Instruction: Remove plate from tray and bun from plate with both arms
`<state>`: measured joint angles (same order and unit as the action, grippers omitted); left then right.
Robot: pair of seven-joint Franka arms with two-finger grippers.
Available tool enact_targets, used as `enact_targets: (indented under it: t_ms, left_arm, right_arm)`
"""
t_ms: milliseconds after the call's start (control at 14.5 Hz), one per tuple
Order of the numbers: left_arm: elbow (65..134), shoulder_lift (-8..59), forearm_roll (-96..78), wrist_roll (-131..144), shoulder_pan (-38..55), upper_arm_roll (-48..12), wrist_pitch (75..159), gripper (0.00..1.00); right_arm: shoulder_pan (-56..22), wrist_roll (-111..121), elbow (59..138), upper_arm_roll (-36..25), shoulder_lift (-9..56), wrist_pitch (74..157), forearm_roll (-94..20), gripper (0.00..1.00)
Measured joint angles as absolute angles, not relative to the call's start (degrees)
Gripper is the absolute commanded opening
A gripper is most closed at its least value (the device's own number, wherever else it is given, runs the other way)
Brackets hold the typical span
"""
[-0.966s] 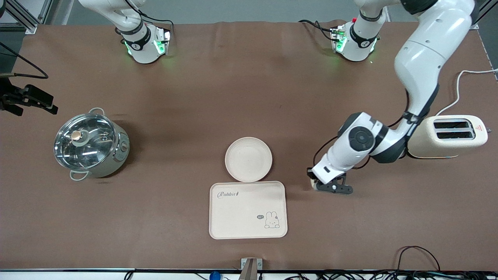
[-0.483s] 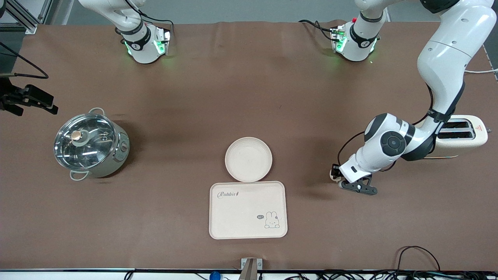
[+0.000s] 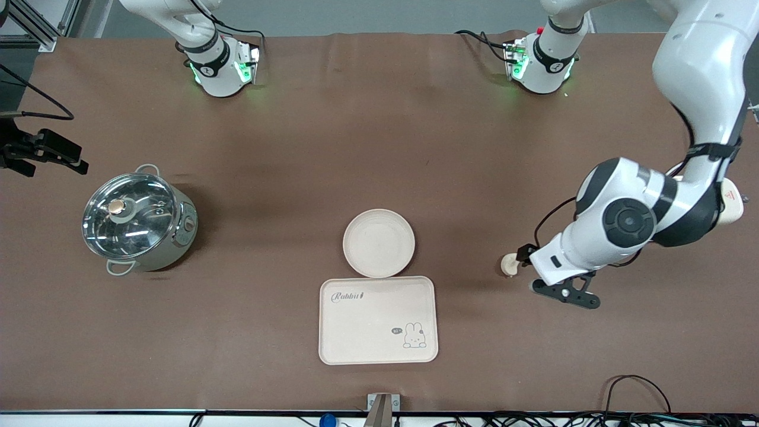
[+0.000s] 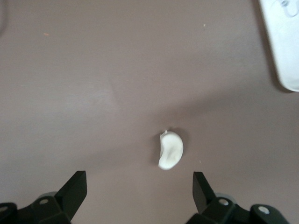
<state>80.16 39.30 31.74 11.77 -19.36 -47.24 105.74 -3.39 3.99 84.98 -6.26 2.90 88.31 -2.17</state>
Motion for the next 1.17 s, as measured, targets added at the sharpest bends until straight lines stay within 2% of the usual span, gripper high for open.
enact_targets:
  t_ms: [138,345,621,759,1034,1103,1172]
  left_arm:
    - [77.91,35.95,31.7,11.53,-19.92,-49.13,101.54,1.0]
    - [77.33,29.49,28.82,11.53,-19.93,-49.46,99.85,1.0]
    - [77.34,24.81,21.52,11.44,-20.18,-46.95,98.17,1.0]
    - [77.25,20.89,13.91,8.88,-15.75,-37.31,95.97,1.0]
    - [77.17,11.06,2.92,2.17,1.74,-9.83,88.69,1.0]
    - [77.48,8.81,1.95,0.93,4.54,-5.0,87.12,1.0]
    - [78.24,6.89,1.53,0.15,5.56,-2.65,86.18,1.0]
  right_arm:
    - [-3.39,3.99,84.9,-6.26,2.9,88.33,-2.17,1.0]
    - [-3.39,3.99,84.77,-6.26,2.9,88.33,-2.17,1.0]
    - [-3.39,3.99,84.7,-6.26,2.9,88.34,-2.17,1.0]
    - [-3.39,3.99,84.67,-6.28,2.9,88.35,-2.17,1.0]
    - [-3.38,3.99,84.66,-6.36,2.9,88.47,-2.18,1.0]
    - [-3.38,3.99,84.66,-6.36,2.9,88.49,-2.18,1.0]
    - [-3.38,3.99,84.66,-6.37,2.9,88.5,-2.18,1.0]
